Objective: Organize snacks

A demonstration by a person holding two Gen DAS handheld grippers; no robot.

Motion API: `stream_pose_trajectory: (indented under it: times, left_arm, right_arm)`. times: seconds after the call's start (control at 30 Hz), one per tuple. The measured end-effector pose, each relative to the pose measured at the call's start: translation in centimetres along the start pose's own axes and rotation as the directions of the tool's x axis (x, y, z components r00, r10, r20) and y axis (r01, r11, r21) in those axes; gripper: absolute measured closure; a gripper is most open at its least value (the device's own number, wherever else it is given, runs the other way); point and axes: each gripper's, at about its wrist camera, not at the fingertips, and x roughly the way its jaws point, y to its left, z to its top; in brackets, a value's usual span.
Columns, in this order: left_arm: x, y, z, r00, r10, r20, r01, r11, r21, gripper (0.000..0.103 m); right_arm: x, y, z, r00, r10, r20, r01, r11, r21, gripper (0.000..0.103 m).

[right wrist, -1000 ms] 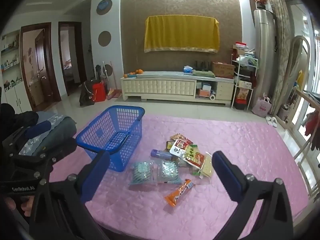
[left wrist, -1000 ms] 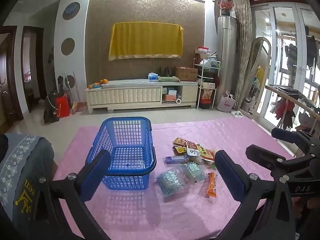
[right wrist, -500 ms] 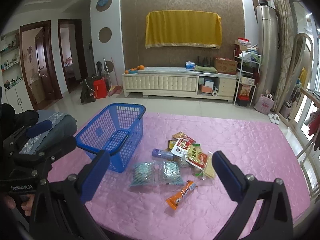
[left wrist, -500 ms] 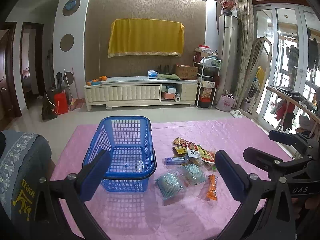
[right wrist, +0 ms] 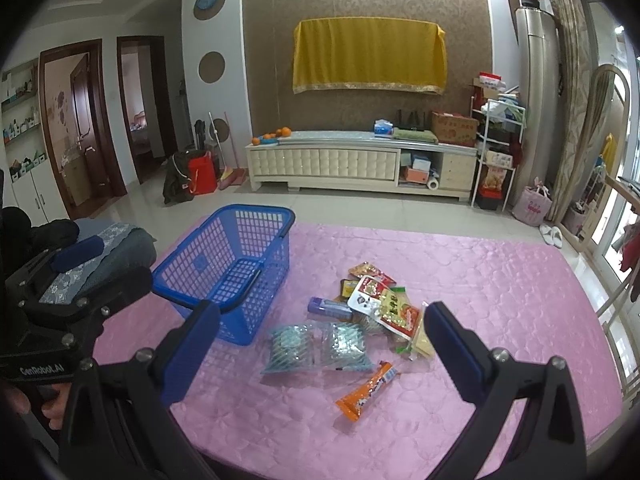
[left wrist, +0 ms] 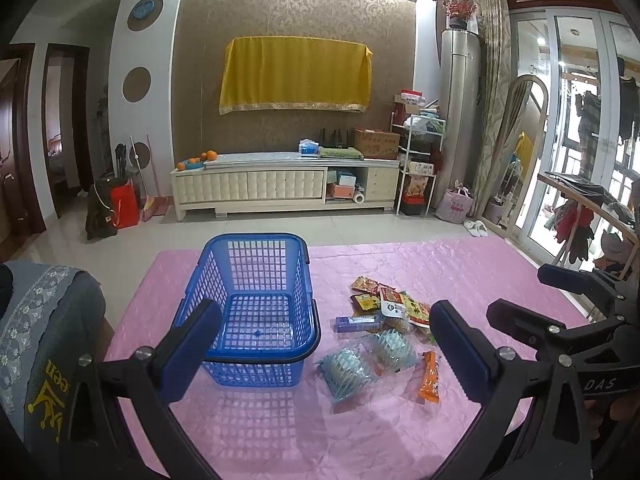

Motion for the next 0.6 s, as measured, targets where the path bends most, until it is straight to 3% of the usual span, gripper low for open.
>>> stream_pose_trajectory:
  times: [0.6]
  left_arm:
    - [0.05,0.15,-0.35,1.000,-0.009,-0.015,0.009,1.000,-0.007,0.000]
  right_arm:
    - [-0.05,0.04,0.31,1.000,0.001,-0.007,-0.001,1.000,0.006,0.000]
